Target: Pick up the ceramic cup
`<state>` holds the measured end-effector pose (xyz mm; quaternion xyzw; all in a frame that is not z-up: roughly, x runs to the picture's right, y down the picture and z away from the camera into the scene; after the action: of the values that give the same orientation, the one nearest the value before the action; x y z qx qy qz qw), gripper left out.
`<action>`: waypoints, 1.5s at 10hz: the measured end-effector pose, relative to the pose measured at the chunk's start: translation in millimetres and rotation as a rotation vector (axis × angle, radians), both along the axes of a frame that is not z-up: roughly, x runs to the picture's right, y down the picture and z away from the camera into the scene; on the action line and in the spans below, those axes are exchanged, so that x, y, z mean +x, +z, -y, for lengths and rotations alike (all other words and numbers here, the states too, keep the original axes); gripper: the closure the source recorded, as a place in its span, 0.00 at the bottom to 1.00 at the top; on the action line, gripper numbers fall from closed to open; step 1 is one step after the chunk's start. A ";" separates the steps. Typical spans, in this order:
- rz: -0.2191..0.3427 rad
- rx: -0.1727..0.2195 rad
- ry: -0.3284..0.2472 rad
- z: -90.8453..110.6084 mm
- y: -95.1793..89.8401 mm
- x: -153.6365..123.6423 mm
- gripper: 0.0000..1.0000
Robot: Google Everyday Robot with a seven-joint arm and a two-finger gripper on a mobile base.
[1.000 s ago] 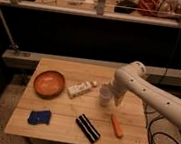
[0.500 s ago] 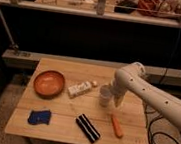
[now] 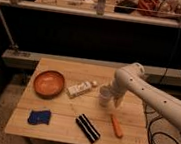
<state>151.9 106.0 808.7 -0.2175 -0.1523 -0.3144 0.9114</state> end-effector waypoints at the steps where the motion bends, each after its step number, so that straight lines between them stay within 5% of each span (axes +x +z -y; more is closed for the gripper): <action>1: 0.002 -0.004 0.000 -1.3 1.5 -0.5 0.20; 15: 0.011 -0.053 0.000 -11.0 12.2 -5.6 0.20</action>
<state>146.3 117.0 820.9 -0.2397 -0.1657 -0.3117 0.9044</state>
